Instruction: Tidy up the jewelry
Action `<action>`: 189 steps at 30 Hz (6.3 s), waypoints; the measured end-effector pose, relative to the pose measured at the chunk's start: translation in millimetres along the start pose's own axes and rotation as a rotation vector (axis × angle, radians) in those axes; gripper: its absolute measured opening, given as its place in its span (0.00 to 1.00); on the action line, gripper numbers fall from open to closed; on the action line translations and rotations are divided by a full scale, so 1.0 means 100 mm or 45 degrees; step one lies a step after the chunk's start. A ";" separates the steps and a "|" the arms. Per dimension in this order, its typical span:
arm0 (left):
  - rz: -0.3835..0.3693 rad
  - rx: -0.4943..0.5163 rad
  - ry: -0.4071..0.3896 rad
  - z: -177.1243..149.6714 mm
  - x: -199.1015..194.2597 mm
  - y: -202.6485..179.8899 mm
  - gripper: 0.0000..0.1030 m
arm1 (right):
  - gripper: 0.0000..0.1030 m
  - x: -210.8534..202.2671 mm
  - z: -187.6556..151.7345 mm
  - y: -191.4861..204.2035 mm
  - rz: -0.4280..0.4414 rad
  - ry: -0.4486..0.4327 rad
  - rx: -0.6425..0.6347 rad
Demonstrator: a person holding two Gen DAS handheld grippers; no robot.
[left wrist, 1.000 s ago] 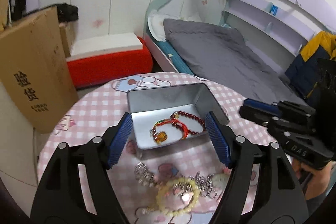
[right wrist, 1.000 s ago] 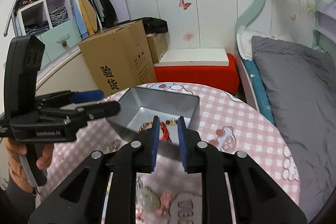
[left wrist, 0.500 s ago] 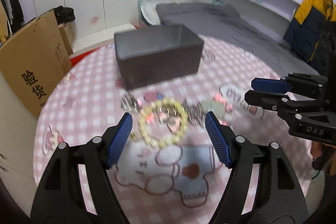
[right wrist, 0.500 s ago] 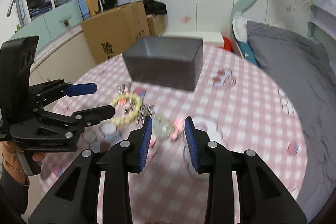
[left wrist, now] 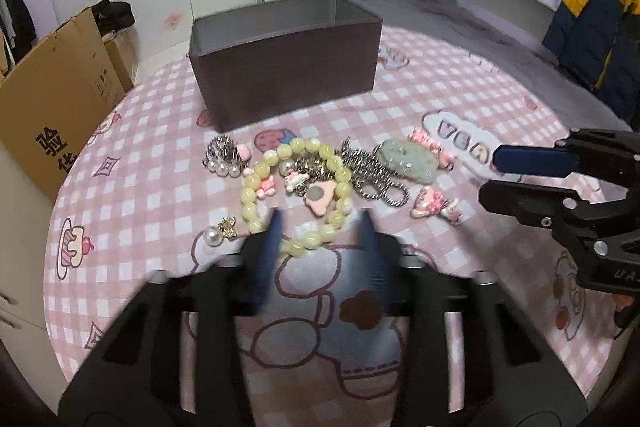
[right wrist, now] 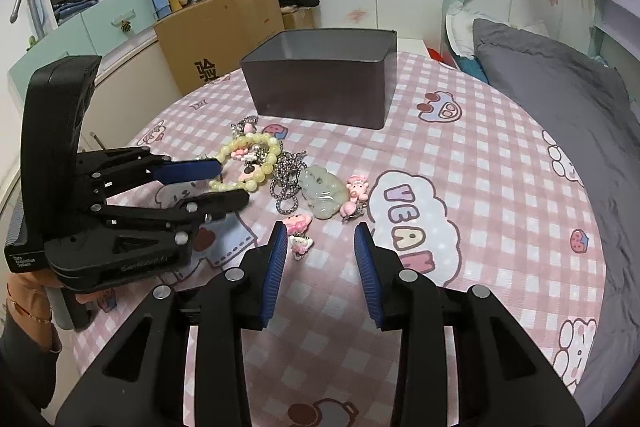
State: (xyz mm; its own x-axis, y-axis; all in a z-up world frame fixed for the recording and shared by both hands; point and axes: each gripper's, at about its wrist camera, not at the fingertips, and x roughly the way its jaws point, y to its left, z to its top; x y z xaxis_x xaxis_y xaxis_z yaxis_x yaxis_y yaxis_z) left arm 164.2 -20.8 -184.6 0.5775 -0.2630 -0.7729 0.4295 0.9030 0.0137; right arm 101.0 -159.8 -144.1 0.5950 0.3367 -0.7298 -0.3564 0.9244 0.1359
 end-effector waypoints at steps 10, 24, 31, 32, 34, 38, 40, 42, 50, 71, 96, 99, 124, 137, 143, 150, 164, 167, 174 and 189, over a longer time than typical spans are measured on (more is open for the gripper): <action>-0.162 -0.130 -0.031 -0.01 -0.15 0.17 0.09 | 0.32 0.21 -0.01 0.11 -0.012 0.077 -0.075; -0.305 -0.213 -0.171 0.15 -0.59 0.36 0.09 | 0.12 0.26 0.00 0.24 -0.036 0.101 -0.193; -0.379 -0.219 -0.269 0.38 -0.79 0.43 0.09 | 0.11 -0.11 0.31 0.14 0.039 -0.048 -0.137; -0.384 -0.219 -0.285 0.44 -0.81 0.45 0.09 | 0.11 -0.14 0.37 0.14 0.045 -0.067 -0.136; -0.382 -0.215 -0.312 0.56 -0.84 0.47 0.09 | 0.11 -0.20 0.52 0.11 0.062 -0.113 -0.130; -0.379 -0.194 -0.350 0.84 -0.84 0.54 0.09 | 0.11 -0.26 0.78 0.08 0.077 -0.184 -0.123; -0.384 -0.194 -0.348 0.96 -0.80 0.57 0.09 | 0.11 -0.24 0.94 0.02 0.096 -0.215 -0.109; -0.403 -0.195 -0.337 1.11 -0.72 0.61 0.09 | 0.11 -0.18 1.08 -0.05 0.105 -0.230 -0.095; -0.388 -0.216 -0.218 1.38 -0.20 0.68 0.09 | 0.11 0.18 1.40 -0.24 0.146 -0.205 -0.023; -0.358 -0.271 -0.024 1.29 0.23 0.73 0.10 | 0.15 0.48 1.28 -0.40 0.168 -0.100 0.056; -0.046 -0.221 -0.162 0.28 -0.65 0.66 0.68 | 0.26 -0.28 0.61 -0.20 0.010 -0.165 0.007; -0.038 -0.248 -0.125 0.12 -0.58 0.67 0.68 | 0.27 -0.22 0.49 -0.17 -0.001 -0.124 0.005; 0.009 -0.207 -0.003 -0.06 -0.05 0.62 0.16 | 0.31 0.24 0.11 -0.15 -0.018 0.067 0.000; -0.059 -0.235 -0.021 -0.06 -0.11 0.64 0.12 | 0.30 0.37 0.12 -0.12 -0.056 0.096 -0.086; -0.099 -0.242 -0.050 -0.02 -0.20 0.64 0.12 | 0.29 0.33 0.13 -0.23 -0.067 0.092 -0.048; -0.135 -0.237 -0.065 0.05 -0.23 0.59 0.12 | 0.25 0.40 0.19 -0.24 -0.095 0.096 -0.084; -0.295 -0.214 -0.200 0.59 -0.50 0.56 0.12 | 0.13 0.08 0.53 -0.32 -0.059 -0.027 -0.103; -0.284 -0.199 -0.215 0.82 -0.51 0.57 0.12 | 0.13 -0.02 0.73 -0.32 -0.037 -0.088 -0.103; -0.313 -0.221 -0.165 1.15 -0.27 0.66 0.12 | 0.13 -0.09 1.21 -0.26 0.049 -0.213 -0.088; -0.323 -0.280 -0.010 1.26 0.26 0.72 0.12 | 0.13 0.55 1.35 -0.34 0.122 -0.087 -0.001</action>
State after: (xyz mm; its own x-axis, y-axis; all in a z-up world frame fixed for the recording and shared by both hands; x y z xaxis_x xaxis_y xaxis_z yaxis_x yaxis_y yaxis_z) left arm 296.9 -5.3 -123.7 0.4766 -0.4909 -0.7293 0.4005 0.8597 -0.3169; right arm 243.0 -148.5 -98.3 0.6059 0.4353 -0.6659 -0.4149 0.8871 0.2023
